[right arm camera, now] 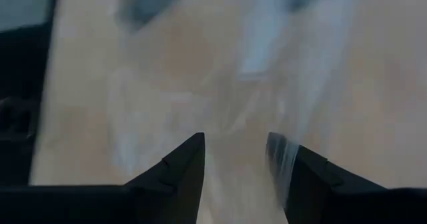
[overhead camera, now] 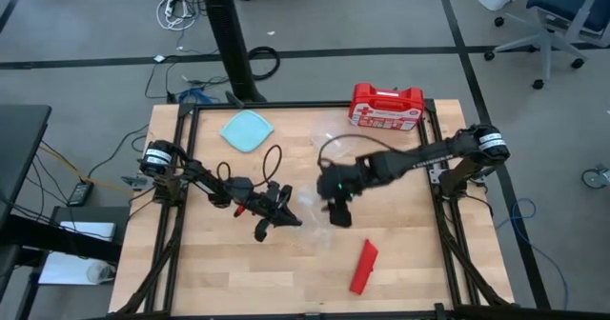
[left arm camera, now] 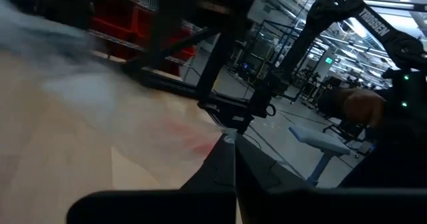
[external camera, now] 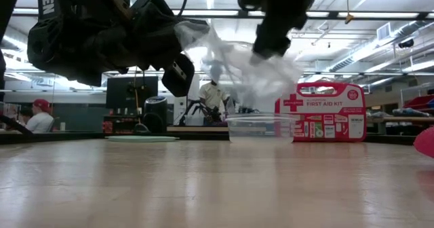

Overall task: Roll bandage
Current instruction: Open the transparent zip bag

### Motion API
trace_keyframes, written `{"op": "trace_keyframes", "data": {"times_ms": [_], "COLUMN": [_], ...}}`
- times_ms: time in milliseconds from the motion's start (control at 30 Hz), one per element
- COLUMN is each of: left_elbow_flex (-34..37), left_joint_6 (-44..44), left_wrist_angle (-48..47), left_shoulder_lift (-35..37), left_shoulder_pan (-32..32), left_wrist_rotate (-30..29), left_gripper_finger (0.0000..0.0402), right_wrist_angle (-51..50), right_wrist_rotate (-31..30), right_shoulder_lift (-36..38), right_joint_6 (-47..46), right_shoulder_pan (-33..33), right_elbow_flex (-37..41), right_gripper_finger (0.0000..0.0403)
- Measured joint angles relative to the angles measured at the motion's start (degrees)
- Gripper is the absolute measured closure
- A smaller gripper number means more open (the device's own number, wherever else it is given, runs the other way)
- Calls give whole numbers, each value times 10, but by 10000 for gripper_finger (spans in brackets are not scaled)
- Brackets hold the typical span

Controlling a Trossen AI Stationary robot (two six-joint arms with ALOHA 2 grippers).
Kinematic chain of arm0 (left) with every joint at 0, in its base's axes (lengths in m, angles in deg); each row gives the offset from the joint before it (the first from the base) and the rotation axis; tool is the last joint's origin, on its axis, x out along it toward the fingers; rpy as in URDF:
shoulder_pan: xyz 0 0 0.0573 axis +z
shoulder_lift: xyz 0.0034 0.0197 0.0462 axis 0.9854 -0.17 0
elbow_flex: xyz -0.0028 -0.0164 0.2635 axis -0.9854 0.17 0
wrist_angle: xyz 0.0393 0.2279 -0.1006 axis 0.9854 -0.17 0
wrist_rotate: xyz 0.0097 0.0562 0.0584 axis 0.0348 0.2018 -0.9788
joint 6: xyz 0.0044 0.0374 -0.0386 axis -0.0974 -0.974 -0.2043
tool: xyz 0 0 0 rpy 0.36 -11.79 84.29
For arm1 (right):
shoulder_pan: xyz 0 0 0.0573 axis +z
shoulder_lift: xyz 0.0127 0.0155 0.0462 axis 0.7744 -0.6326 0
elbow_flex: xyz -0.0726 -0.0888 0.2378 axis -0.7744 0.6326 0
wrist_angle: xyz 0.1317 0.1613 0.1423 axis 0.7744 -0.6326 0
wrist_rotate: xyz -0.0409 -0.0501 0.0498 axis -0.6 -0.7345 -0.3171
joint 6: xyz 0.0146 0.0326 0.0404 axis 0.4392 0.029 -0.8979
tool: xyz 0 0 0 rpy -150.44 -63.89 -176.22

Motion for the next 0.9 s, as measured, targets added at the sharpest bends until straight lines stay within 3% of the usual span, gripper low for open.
{"op": "trace_keyframes", "data": {"times_ms": [133, 267, 433, 533, 633, 700, 800, 900], "left_elbow_flex": [0, 0, 0, 0, 0, 0, 0, 0], "left_joint_6": [0, -5, -6, -6, -7, -9, -9, -9], "left_wrist_angle": [1, -1, -1, -5, -4, -5, -2, 1], "left_shoulder_lift": [0, 0, 0, 0, 0, 0, 0, 0], "left_shoulder_pan": [1, 1, 1, 1, 2, 2, 1, 1], "left_wrist_rotate": [-1, -7, -8, -8, -8, -8, -6, -6], "left_gripper_finger": [401, 402, 402, 402, 402, 402, 402, 402], "right_wrist_angle": [25, 15, 31, 18, 43, 75, 85, 77], "right_wrist_rotate": [75, 25, 72, 46, 145, 178, 147, 31], "right_shoulder_lift": [-10, -13, -15, -16, -17, -17, -17, -17], "right_joint_6": [-2, -11, 8, 0, 62, 92, 159, 225], "right_shoulder_pan": [3, 0, 2, -3, -4, 8, 24, 38], "right_elbow_flex": [0, -1, -1, 0, 0, 0, 0, 0], "right_gripper_finger": [239, 239, 249, 264, 278, 285, 287, 280]}}
